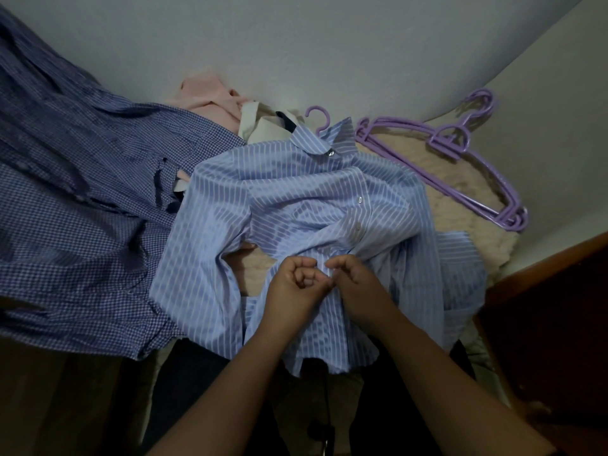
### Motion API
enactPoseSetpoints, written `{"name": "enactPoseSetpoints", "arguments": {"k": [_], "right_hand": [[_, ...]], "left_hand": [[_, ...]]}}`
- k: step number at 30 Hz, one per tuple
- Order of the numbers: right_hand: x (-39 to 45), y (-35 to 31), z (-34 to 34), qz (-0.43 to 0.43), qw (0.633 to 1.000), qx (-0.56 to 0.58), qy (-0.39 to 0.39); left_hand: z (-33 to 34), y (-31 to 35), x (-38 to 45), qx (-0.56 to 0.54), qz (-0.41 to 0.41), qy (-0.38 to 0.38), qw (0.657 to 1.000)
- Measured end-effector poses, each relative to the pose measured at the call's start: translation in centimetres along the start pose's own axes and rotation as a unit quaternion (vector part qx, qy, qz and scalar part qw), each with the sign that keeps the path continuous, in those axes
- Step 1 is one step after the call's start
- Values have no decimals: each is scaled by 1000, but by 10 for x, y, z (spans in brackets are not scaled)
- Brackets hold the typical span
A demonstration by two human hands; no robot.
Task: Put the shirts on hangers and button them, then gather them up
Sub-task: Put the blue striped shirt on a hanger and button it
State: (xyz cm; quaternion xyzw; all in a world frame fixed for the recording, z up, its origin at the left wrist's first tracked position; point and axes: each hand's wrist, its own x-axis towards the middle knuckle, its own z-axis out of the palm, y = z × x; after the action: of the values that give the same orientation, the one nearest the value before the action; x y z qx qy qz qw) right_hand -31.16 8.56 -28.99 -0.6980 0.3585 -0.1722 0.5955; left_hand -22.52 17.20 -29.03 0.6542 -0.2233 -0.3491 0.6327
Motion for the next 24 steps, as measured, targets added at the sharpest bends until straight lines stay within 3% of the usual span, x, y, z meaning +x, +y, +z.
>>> {"name": "enactPoseSetpoints", "arguments": {"k": [7, 16, 20, 24], "right_hand": [[-5, -2, -6, -73, 995, -65, 5], [0, 4, -5, -65, 993, -96, 39], [-2, 4, -3, -35, 998, -35, 48], [-1, 3, -1, -24, 997, -14, 65]], "left_hand": [[-5, -1, 5, 0, -13, 16, 1000], [-6, -1, 11, -113, -75, 40, 990], [-11, -1, 14, -8, -48, 6, 999], [-10, -1, 10, 30, -52, -9, 998]]}}
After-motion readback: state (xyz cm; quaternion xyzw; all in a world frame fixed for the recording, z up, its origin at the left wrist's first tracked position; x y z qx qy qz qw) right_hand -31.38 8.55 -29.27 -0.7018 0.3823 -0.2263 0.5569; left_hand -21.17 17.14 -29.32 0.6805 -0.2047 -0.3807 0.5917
